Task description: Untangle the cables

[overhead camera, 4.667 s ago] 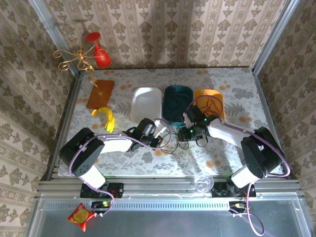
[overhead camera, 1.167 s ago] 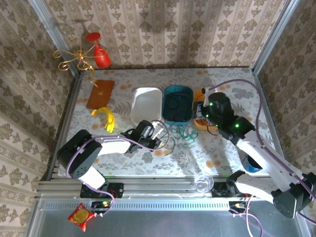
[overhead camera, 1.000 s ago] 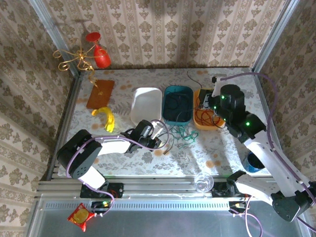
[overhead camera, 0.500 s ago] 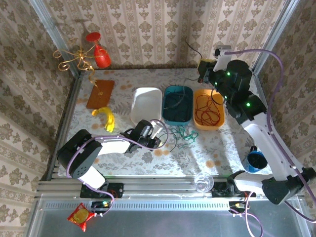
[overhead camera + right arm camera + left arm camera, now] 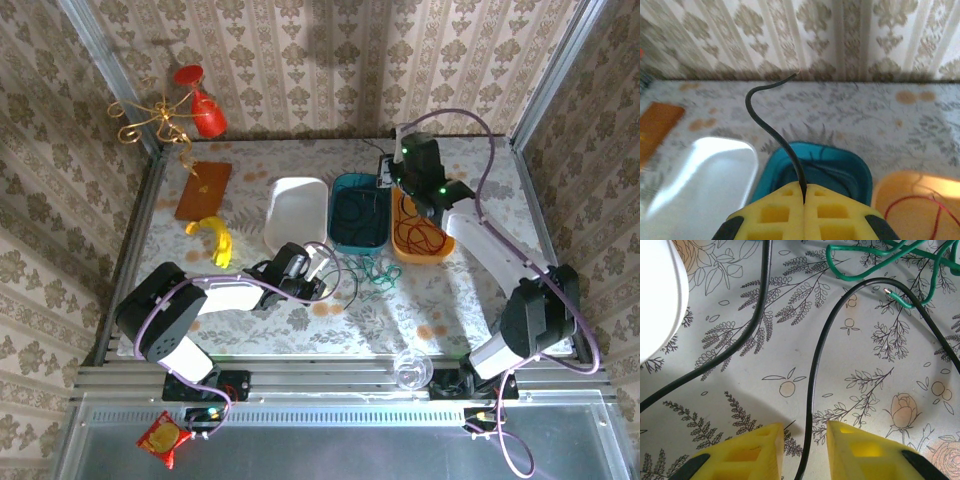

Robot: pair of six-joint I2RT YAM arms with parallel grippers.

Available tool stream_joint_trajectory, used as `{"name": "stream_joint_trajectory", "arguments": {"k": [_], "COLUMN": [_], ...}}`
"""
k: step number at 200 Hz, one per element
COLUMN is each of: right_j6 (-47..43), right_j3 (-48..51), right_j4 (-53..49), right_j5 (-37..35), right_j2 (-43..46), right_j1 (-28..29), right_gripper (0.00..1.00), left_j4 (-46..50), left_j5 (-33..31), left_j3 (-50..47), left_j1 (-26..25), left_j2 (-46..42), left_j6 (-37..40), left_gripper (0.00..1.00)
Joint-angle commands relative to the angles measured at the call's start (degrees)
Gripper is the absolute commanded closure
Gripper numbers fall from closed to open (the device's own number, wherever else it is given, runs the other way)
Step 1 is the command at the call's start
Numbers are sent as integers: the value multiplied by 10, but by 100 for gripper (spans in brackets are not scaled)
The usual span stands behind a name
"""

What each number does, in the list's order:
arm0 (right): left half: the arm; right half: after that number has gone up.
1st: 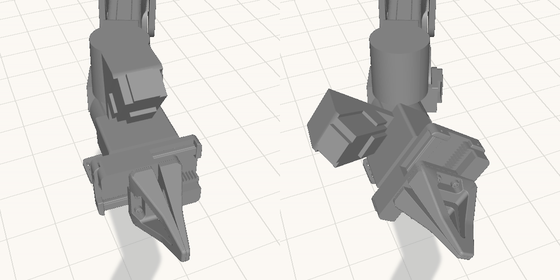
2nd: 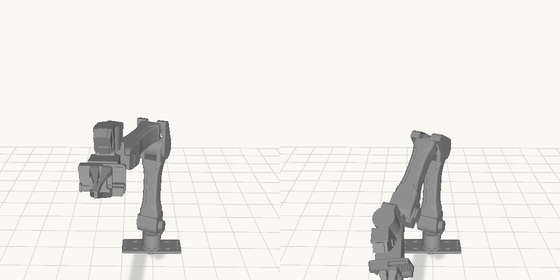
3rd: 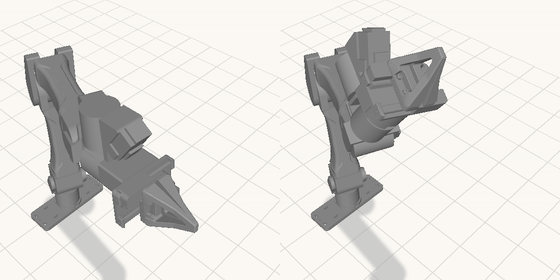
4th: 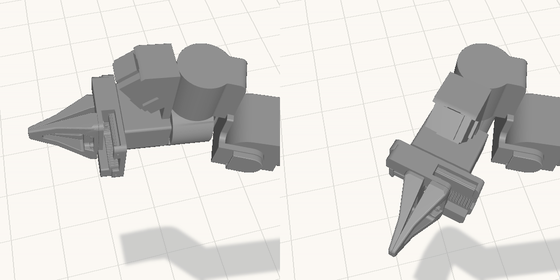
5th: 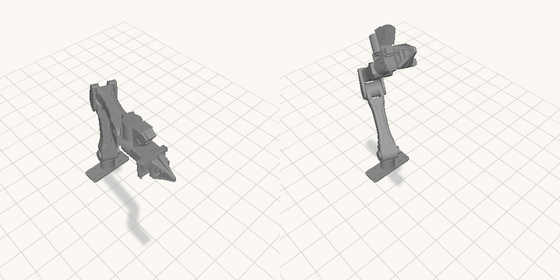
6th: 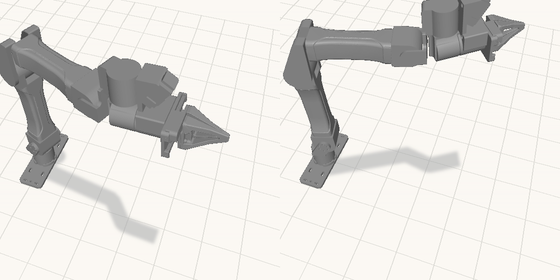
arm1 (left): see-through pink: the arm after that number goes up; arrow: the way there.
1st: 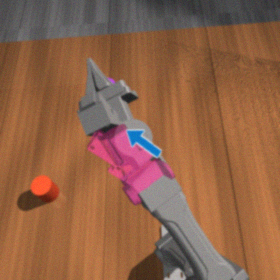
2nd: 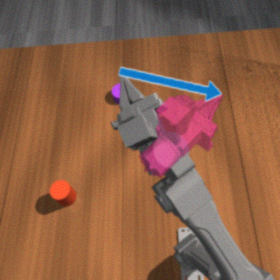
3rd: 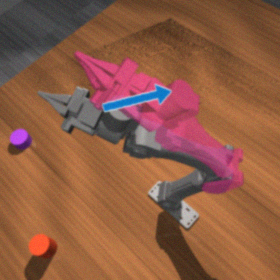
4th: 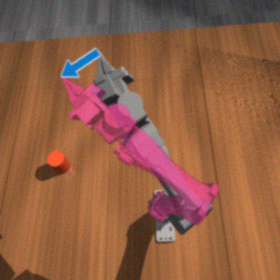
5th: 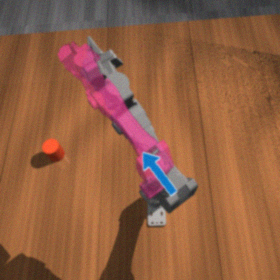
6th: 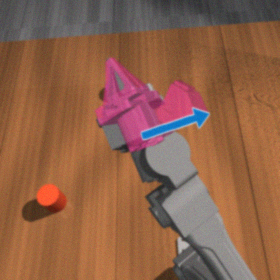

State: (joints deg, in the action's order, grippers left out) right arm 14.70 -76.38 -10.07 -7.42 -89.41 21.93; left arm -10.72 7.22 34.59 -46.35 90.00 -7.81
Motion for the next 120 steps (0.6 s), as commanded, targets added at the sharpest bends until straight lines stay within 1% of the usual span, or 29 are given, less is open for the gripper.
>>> {"name": "stream_joint_trajectory", "arguments": {"k": [1,17,34,68,87,92,99,102,112,120], "right_j6": [-12,-1,23,57,71,76,79,80,83,85], "right_j3": [-7,-11,-13,-65,-80,-79,-73,-70,-55,-39], "right_j4": [-44,-72,-85,-150,-169,-170,-163,-159,-141,-123], "right_j5": [-76,-65,-30,37,71,74,78,78,73,62], "right_j2": [-41,-80,-114,-201,-230,-230,-225,-220,-200,-174], "right_j1": [25,33,35,35,35,36,36,36,36,36], "right_gripper": [100,100,100,100,100,98,92,88,71,62], "left_j4": [3,4,6,4,6,7,9,10,11,13], "left_j5": [-1,3,3,2,2,2,1,1,-1,-3], "left_j3": [5,7,11,13,12,12,12,12,11,11], "left_j1": [5,5,5,5,5,5,5,5,5,5], "left_j2": [-7,-3,-1,-2,-6,-8,-12,-13,-20,-26], "left_j6": [-10,-9,-10,-10,-10,-10,-10,-11,-11,-10], "left_gripper": [71,71,71,71,71,71,71,71,71,71]}}
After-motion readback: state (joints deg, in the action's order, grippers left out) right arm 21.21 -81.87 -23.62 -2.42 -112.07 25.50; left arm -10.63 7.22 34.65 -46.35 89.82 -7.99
